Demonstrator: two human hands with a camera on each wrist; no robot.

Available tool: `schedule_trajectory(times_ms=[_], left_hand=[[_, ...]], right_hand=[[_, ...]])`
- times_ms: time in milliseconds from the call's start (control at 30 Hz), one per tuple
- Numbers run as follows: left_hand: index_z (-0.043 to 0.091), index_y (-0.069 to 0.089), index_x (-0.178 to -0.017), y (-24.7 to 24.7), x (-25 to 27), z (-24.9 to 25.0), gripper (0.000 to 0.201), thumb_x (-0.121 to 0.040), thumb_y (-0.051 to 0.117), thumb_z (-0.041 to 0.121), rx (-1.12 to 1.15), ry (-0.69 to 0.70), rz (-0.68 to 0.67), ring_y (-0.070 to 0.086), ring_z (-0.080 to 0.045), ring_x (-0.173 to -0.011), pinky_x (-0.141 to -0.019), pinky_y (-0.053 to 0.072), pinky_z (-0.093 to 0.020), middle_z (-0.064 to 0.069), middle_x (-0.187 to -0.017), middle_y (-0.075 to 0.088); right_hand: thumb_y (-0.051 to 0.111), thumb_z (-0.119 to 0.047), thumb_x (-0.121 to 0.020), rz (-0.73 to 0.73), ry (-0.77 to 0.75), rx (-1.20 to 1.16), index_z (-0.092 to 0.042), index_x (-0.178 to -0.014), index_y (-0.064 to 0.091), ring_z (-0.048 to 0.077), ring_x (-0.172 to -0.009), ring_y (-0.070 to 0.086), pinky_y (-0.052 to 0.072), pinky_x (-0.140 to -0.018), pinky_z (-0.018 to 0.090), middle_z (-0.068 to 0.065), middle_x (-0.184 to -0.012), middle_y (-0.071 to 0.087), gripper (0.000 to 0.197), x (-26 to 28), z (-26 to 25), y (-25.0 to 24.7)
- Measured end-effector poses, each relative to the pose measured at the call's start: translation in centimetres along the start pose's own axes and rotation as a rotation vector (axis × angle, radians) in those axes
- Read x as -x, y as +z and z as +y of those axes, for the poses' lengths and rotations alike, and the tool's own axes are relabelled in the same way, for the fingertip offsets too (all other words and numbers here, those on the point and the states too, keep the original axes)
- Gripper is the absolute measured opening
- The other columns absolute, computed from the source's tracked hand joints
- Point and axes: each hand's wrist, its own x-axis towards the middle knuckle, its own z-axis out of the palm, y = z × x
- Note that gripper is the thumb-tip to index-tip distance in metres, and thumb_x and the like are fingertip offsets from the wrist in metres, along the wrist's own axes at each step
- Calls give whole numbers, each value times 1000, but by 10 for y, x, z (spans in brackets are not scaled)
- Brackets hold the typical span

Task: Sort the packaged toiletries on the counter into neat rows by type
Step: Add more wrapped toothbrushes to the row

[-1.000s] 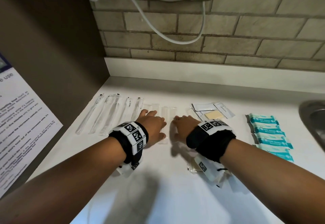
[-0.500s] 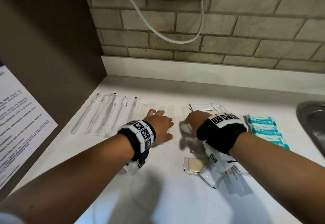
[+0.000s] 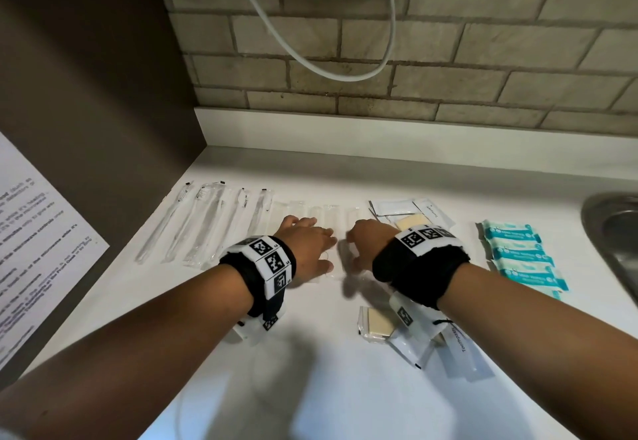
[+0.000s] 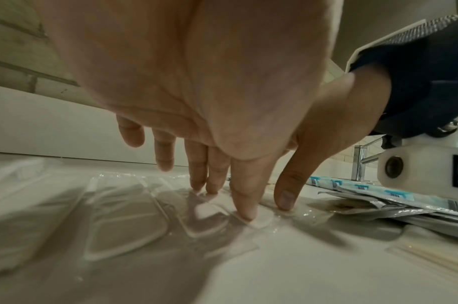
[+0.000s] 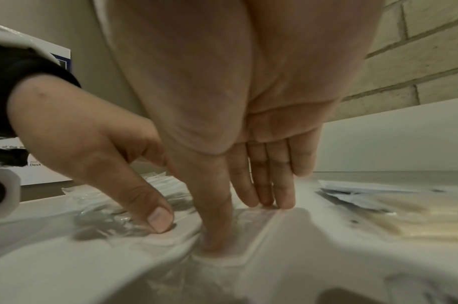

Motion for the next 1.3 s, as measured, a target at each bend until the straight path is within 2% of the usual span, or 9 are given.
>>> schedule_trajectory(times_ms=[100,167,233,367,567,800,1133,1233,1300], left_hand=[[27,30,-151,1,1,-2,60,-96,41,49,21,1,2,7,-23,-150,-118,6,-45,8,-162,18],[26,30,-150,1,1,-2,62,-95,43,51,49,-9,21,9,-23,-150,-117,6,-44,6,-162,18],[25,29,-151,1,1,-2,67,-93,44,55,57,-21,27,10,-23,-150,-116,6,-44,5,-162,18],[25,28,-152,1,1,0,70,-92,41,59,18,-6,-3,8,-23,-150,-117,6,-45,5,-162,17],[25,28,-152,-1,-1,-1,69,-92,41,58,8,0,-17,6,-23,-150,-117,5,-45,6,-162,17],[26,27,-152,-2,0,-1,68,-93,43,56,3,-2,-35,6,-23,-150,-117,6,-45,7,-162,15],[26,22,-153,-2,3,-3,69,-94,41,57,39,-8,-28,5,-21,-150,-117,3,-43,8,-163,13],[25,22,-153,-3,8,-6,69,-94,42,56,77,-20,3,5,-21,-150,-117,4,-42,7,-163,12],[25,23,-153,-2,12,-12,68,-95,43,54,94,-38,16,6,-21,-150,-117,5,-42,5,-163,12]], right_hand=[[68,-27,-81,0,10,-43,-9,-115,63,23,-100,64,48,-71,26,6,-114,63,39,6,0,-2],[73,-33,-77,2,17,-61,-11,-116,62,22,-102,64,52,-78,29,3,-115,63,46,13,1,-4],[77,-39,-70,-42,-7,-62,-17,-110,65,21,-101,63,53,-83,33,-2,-110,65,47,20,2,-8],[69,-31,-82,-81,-24,-72,-17,-115,65,20,-106,63,51,-88,29,1,-112,67,36,29,1,-11],[71,-32,-79,-59,-19,-83,-16,-116,65,20,-105,63,53,-90,32,1,-112,67,40,33,-2,-9],[74,-33,-75,-81,-22,-96,-22,-94,72,19,-98,66,54,-89,35,-2,-100,69,22,31,-3,-9],[69,-38,-80,-95,-7,-50,-14,-119,61,24,-111,60,50,-96,38,3,-117,63,47,33,-5,-12],[68,-40,-80,-132,-17,-21,-13,-121,61,24,-111,60,49,-96,38,4,-118,63,50,33,-8,-16],[70,-37,-79,-89,-27,-39,-15,-116,62,23,-108,61,50,-91,33,2,-114,63,44,30,-10,-16]])
